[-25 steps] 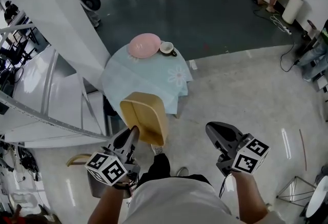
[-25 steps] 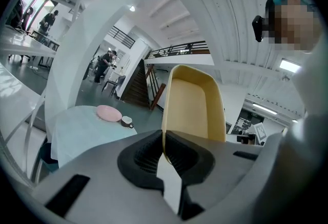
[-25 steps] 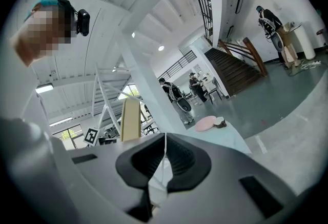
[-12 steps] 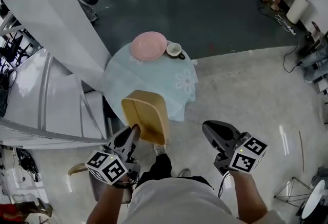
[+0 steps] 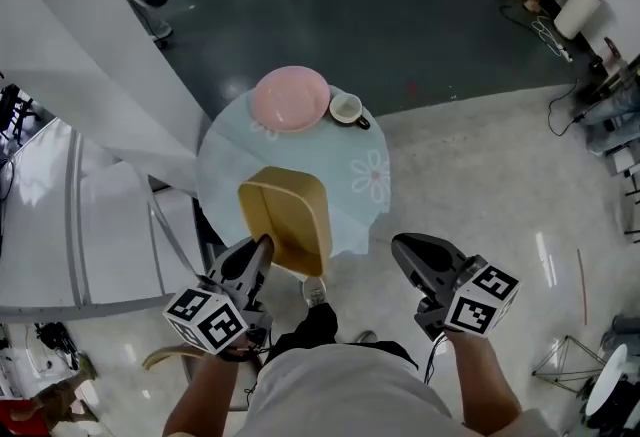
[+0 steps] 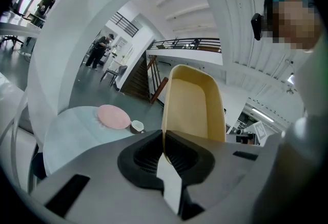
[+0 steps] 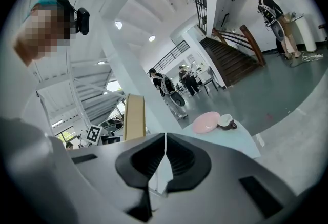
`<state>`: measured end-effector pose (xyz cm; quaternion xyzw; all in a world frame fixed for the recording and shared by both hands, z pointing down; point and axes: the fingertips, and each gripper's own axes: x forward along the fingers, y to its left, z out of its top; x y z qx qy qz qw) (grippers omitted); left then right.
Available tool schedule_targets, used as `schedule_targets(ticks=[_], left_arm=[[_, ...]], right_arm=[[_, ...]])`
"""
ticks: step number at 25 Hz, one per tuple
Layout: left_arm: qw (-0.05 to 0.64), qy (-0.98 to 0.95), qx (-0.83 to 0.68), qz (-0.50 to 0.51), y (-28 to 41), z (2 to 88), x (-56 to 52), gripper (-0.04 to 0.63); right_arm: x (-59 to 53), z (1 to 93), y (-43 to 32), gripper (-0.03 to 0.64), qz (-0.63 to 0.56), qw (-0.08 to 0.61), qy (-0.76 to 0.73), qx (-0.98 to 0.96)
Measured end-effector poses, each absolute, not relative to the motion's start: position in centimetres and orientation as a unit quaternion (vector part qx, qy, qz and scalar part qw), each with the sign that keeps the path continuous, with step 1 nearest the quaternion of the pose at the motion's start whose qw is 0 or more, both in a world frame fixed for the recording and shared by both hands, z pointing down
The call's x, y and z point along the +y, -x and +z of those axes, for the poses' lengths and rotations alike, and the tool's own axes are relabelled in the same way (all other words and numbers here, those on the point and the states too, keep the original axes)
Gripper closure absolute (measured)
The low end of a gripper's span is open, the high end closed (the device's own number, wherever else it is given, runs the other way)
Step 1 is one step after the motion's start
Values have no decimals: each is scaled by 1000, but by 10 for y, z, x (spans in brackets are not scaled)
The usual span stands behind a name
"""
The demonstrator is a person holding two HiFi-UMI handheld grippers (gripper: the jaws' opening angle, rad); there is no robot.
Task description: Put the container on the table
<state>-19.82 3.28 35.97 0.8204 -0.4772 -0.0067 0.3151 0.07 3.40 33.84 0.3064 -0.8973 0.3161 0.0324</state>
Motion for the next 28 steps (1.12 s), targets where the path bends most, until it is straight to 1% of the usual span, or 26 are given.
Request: schedule_targets(ticks=[8,16,22,28], left_arm=[[320,-824,-467,-8,241,362,-26,563],[326,-822,-467,-5,279,377,-58,563],[331,-820,-468,5,287,388,-70,563],[336,-814,-472,18,281,402,-83,563]], right_arm=[[-18,338,44,591,318,40,-315,-893],[-50,350,74,591,332,48,-328,-883],[-63,368,75,591,343,62,-337,-875],[-77,391,60,591,356,67,-344,-867]])
